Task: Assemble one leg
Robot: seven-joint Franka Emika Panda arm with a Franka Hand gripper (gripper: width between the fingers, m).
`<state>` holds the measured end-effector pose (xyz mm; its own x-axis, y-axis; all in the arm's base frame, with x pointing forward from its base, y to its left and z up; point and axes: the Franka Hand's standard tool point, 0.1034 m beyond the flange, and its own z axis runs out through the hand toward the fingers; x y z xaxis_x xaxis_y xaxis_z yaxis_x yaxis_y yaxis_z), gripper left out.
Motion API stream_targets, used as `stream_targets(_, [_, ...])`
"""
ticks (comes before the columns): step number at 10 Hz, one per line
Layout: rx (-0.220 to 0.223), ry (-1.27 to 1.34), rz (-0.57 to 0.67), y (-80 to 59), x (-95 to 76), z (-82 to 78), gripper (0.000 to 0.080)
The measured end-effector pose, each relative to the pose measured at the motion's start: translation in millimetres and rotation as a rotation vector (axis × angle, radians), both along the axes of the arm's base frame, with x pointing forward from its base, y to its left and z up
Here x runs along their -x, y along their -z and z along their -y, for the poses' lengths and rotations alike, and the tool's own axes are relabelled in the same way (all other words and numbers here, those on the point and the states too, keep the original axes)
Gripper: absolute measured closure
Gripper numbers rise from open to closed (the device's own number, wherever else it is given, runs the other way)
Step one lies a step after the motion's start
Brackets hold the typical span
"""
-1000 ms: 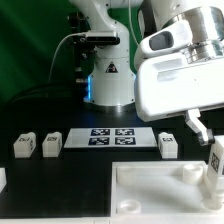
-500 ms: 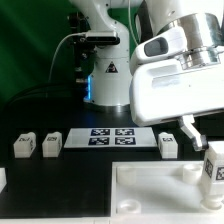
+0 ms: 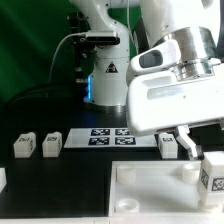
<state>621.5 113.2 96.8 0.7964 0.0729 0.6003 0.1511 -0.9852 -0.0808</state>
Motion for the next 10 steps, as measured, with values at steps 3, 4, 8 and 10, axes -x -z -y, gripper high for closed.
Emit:
stream_targets(3, [0.0,-0.002,-0.011,0.0,-0.3,1.1,0.0504])
stream_targets(4, [0.0,-0.004,-0.022,2.1,1.0,1.0,0.0504])
stream_targets(8, [0.001,-0.004,-0.023,3.0,1.4,0.9,0.0157])
stream_targets(10, [0.001,-0.004,-0.023,3.2,1.4,1.0,0.0151])
